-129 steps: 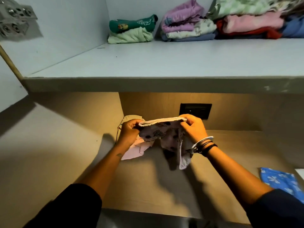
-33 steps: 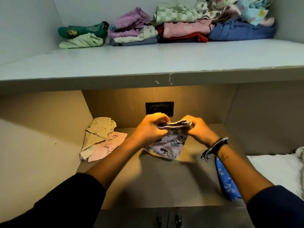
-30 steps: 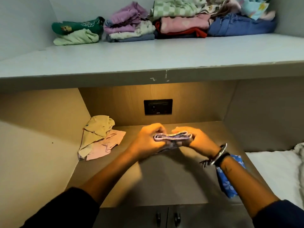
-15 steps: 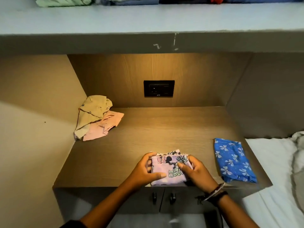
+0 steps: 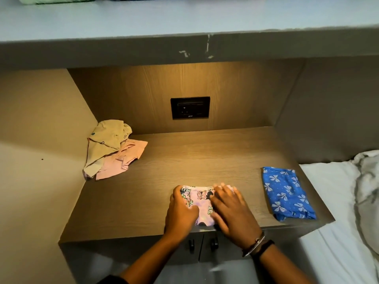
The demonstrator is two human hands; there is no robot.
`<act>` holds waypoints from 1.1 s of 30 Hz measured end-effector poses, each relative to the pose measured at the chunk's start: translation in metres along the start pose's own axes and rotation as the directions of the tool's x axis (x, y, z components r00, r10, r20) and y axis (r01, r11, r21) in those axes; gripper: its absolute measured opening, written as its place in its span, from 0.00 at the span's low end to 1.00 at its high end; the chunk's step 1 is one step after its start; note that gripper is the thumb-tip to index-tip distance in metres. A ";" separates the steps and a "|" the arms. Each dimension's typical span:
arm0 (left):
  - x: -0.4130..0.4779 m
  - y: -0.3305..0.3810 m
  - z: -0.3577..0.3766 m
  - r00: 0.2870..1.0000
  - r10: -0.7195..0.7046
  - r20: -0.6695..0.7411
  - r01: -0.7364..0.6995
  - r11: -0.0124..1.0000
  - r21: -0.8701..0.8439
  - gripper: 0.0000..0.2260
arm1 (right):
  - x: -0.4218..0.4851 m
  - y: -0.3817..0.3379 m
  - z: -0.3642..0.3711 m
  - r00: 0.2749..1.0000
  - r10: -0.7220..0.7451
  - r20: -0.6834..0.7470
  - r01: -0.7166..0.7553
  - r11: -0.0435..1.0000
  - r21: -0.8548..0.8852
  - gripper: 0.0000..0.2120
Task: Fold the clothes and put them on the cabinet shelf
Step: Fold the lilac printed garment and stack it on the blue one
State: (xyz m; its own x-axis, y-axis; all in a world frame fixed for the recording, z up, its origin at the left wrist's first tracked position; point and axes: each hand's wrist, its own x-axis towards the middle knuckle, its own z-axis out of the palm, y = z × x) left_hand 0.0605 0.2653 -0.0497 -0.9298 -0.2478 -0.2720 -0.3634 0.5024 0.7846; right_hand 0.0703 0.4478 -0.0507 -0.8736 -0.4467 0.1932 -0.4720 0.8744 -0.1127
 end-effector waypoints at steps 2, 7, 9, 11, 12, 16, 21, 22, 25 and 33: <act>0.001 0.002 -0.002 0.997 -0.017 -0.069 0.024 0.994 0.105 0.36 | -0.005 0.002 0.002 0.977 -0.083 0.197 0.081 0.997 0.017 0.34; 0.016 0.016 -0.008 0.968 -0.212 0.131 0.234 0.954 -0.188 0.13 | 0.003 0.004 0.000 0.953 -0.135 0.272 0.149 0.988 -0.030 0.39; 0.019 0.024 -0.015 0.953 -0.222 0.206 0.271 0.928 -0.255 0.07 | 0.004 0.000 -0.006 0.965 -0.153 0.213 0.172 0.982 -0.073 0.32; 0.024 0.029 -0.020 0.939 -0.240 0.248 0.306 0.911 -0.278 0.09 | 0.000 -0.005 -0.008 0.985 -0.152 0.075 0.155 0.988 -0.027 0.21; 0.026 0.032 -0.021 0.916 -0.263 0.302 0.354 0.884 -0.304 0.09 | -0.001 -0.006 -0.011 0.990 -0.133 0.037 0.132 0.991 0.029 0.16; 0.024 0.043 -0.026 0.811 -0.264 0.522 0.553 0.637 -0.537 0.18 | 0.001 0.005 -0.034 0.981 0.192 0.030 -0.184 0.867 0.464 0.11; 0.006 0.069 0.007 0.900 -0.082 0.427 0.350 0.719 -0.600 0.26 | 0.003 0.050 -0.075 0.844 0.484 0.231 -0.373 0.222 0.901 0.07; 0.001 0.076 0.017 0.886 -0.027 0.462 0.338 0.719 -0.607 0.25 | 0.000 0.060 -0.081 0.827 0.495 0.264 -0.378 0.143 0.915 0.07; -0.013 0.101 0.047 0.768 0.114 0.630 0.404 0.676 -0.616 0.23 | -0.007 0.087 -0.092 0.781 0.533 0.326 -0.347 -0.064 0.936 0.07; -0.005 0.165 0.119 0.741 0.141 0.657 0.482 0.569 -0.666 0.19 | -0.029 0.165 -0.100 0.669 0.633 0.389 -0.276 -0.273 0.921 0.10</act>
State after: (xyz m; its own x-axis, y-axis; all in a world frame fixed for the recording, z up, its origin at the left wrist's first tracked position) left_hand -0.0019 0.4482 0.0150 -0.7781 0.4315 -0.4565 -0.6165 -0.3854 0.6866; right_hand 0.0298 0.6241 0.0230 -0.9297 0.1809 -0.3209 0.2613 -0.2902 -0.9206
